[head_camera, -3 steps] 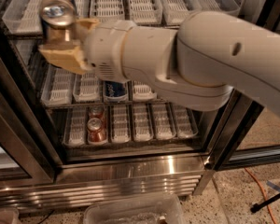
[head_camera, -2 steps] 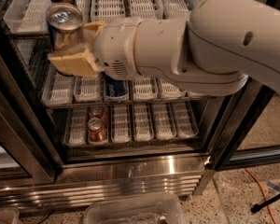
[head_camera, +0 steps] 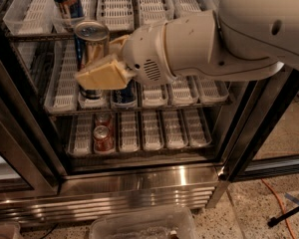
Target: Pick redbull can from top shelf of fridge
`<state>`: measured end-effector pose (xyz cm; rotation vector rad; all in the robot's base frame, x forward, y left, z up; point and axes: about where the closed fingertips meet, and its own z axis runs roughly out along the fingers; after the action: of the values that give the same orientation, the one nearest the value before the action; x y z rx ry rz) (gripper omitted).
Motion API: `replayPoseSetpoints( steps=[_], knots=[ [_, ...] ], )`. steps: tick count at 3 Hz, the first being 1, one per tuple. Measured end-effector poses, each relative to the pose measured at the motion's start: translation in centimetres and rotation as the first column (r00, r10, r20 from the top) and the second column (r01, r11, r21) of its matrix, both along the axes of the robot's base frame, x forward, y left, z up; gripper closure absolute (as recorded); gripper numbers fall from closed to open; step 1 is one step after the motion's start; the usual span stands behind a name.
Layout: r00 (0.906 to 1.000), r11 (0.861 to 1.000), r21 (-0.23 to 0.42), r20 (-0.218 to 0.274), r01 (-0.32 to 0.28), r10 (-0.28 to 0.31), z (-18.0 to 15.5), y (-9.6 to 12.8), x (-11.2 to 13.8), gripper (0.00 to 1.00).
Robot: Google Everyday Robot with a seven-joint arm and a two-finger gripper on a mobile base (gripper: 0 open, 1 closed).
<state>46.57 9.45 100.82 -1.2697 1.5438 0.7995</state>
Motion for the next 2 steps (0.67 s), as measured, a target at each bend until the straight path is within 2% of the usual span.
replayPoseSetpoints(
  steps=[1,2],
  knots=[
    [0.9964,1.0,-0.028,-0.085,-0.005,0.003,-1.3,-0.6,-0.6,1.0],
    [0.9887,0.999,-0.039,-0.149,0.002,-0.008,-2.1,-1.0,-1.7,1.0]
  ],
)
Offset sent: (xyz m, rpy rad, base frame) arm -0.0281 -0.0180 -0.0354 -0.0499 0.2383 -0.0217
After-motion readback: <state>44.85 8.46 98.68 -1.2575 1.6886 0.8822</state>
